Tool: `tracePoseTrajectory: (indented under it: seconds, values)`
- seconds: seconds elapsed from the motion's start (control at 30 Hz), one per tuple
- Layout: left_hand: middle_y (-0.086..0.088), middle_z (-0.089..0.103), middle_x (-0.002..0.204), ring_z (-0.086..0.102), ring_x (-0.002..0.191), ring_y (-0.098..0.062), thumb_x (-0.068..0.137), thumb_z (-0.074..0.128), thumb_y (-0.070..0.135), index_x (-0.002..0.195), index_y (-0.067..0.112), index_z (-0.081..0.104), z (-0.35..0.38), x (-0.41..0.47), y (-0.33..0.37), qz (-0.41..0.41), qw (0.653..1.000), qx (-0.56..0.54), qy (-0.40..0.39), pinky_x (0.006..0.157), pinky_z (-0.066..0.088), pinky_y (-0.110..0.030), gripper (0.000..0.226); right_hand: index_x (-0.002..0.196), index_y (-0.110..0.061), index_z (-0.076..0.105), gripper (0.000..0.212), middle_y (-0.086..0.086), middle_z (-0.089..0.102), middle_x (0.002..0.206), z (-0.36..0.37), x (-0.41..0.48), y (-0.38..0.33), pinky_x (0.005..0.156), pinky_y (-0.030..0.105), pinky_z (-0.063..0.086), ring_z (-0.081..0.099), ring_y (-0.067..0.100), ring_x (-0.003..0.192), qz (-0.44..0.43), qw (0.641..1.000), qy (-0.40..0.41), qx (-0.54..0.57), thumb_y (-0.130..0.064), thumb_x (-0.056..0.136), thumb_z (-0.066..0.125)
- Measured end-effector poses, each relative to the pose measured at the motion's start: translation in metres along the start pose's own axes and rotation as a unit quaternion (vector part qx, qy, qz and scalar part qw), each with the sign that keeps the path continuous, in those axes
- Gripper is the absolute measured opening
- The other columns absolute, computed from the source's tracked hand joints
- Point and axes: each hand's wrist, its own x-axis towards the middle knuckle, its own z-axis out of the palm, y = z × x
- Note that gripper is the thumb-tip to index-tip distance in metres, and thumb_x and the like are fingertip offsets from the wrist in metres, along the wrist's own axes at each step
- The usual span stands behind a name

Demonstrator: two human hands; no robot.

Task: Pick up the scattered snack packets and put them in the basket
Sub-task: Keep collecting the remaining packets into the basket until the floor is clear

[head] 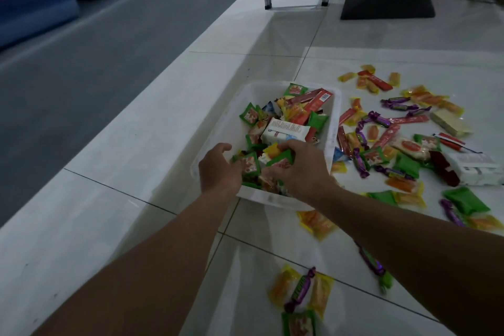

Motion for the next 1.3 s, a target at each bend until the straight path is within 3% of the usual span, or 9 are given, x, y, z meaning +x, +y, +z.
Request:
tracePoseTrajectory:
  seconds: [0.13, 0.2, 0.27, 0.47, 0.67, 0.9, 1.0, 1.13, 1.3]
  values:
    - [-0.005, 0.059, 0.128, 0.055, 0.117, -0.021, 0.086, 0.065, 0.018, 0.125, 0.018, 0.058, -0.008, -0.001, -0.012, 0.020, 0.999, 0.027, -0.001, 0.093, 0.043, -0.028, 0.040, 0.106, -0.014, 0.067, 0.040, -0.006, 0.064, 0.099, 0.007, 0.026, -0.009, 0.065, 0.008, 0.047, 0.061, 0.004, 0.080, 0.008, 1.000, 0.012, 0.012, -0.022, 0.071, 0.084]
    - [-0.005, 0.058, 0.128, 0.054, 0.117, -0.021, 0.086, 0.064, 0.019, 0.126, 0.019, 0.057, -0.010, -0.004, -0.015, 0.023, 0.999, 0.030, -0.012, 0.091, 0.042, -0.026, 0.041, 0.118, -0.013, 0.063, 0.051, -0.002, 0.065, 0.105, 0.009, 0.036, -0.013, 0.082, 0.016, 0.051, 0.062, 0.005, 0.086, 0.007, 1.000, 0.001, 0.018, -0.024, 0.072, 0.083]
    - [-0.005, 0.057, 0.129, 0.053, 0.118, -0.020, 0.086, 0.065, 0.020, 0.128, 0.020, 0.056, -0.012, -0.007, -0.017, 0.030, 0.999, 0.035, -0.024, 0.088, 0.040, -0.024, 0.044, 0.130, -0.011, 0.055, 0.066, 0.004, 0.060, 0.127, 0.009, 0.041, -0.014, 0.096, 0.029, 0.046, 0.057, 0.018, 0.113, -0.001, 1.000, -0.015, 0.000, -0.027, 0.072, 0.083]
    - [-0.007, 0.058, 0.128, 0.054, 0.115, -0.023, 0.088, 0.064, 0.024, 0.130, 0.017, 0.055, -0.013, -0.022, -0.013, 0.064, 0.994, 0.077, -0.051, 0.090, 0.043, -0.027, 0.044, 0.134, -0.014, 0.053, 0.066, 0.007, 0.057, 0.135, -0.001, 0.030, 0.004, 0.093, 0.026, 0.043, 0.054, 0.022, 0.122, -0.029, 0.996, -0.035, -0.077, -0.029, 0.076, 0.080]
    - [-0.008, 0.060, 0.124, 0.055, 0.115, -0.023, 0.087, 0.065, 0.024, 0.128, 0.015, 0.057, -0.005, -0.049, 0.008, 0.087, 0.991, 0.078, -0.065, 0.091, 0.042, -0.026, 0.043, 0.133, -0.013, 0.056, 0.058, 0.009, 0.059, 0.132, -0.045, -0.011, 0.024, 0.097, 0.036, 0.048, 0.057, 0.024, 0.116, -0.087, 0.984, -0.042, -0.148, -0.028, 0.081, 0.077]
    - [-0.004, 0.057, 0.131, 0.052, 0.118, -0.022, 0.087, 0.066, 0.024, 0.130, 0.018, 0.056, 0.021, -0.101, 0.044, 0.106, 0.988, 0.052, -0.100, 0.089, 0.041, -0.026, 0.045, 0.130, -0.014, 0.058, 0.050, 0.005, 0.061, 0.130, -0.110, -0.066, 0.061, 0.089, 0.031, 0.047, 0.059, 0.020, 0.114, -0.034, 0.983, -0.049, -0.176, -0.031, 0.085, 0.072]
    - [-0.005, 0.055, 0.133, 0.052, 0.117, -0.021, 0.088, 0.066, 0.026, 0.133, 0.020, 0.053, 0.035, -0.121, 0.058, 0.106, 0.987, 0.037, -0.118, 0.084, 0.038, -0.023, 0.047, 0.134, -0.014, 0.054, 0.058, 0.006, 0.057, 0.135, -0.132, -0.088, 0.080, 0.096, 0.035, 0.046, 0.055, 0.022, 0.121, 0.000, 0.977, -0.066, -0.201, -0.037, 0.084, 0.071]
    - [-0.004, 0.054, 0.134, 0.052, 0.118, -0.022, 0.087, 0.065, 0.032, 0.134, 0.024, 0.052, 0.054, -0.151, 0.071, 0.117, 0.979, 0.025, -0.164, 0.091, 0.046, -0.032, 0.049, 0.136, -0.012, 0.051, 0.064, 0.009, 0.055, 0.137, -0.152, -0.107, 0.096, 0.099, 0.039, 0.045, 0.053, 0.025, 0.123, 0.032, 0.979, -0.064, -0.193, -0.041, 0.083, 0.071]
    - [0.000, 0.054, 0.135, 0.051, 0.123, -0.020, 0.085, 0.067, 0.032, 0.134, 0.025, 0.052, 0.081, -0.185, 0.071, 0.140, 0.964, 0.027, -0.226, 0.099, 0.044, -0.031, 0.052, 0.138, -0.017, 0.049, 0.060, 0.008, 0.054, 0.138, -0.164, -0.125, 0.112, 0.099, 0.040, 0.045, 0.050, 0.026, 0.126, 0.055, 0.974, -0.070, -0.206, -0.039, 0.086, 0.069]
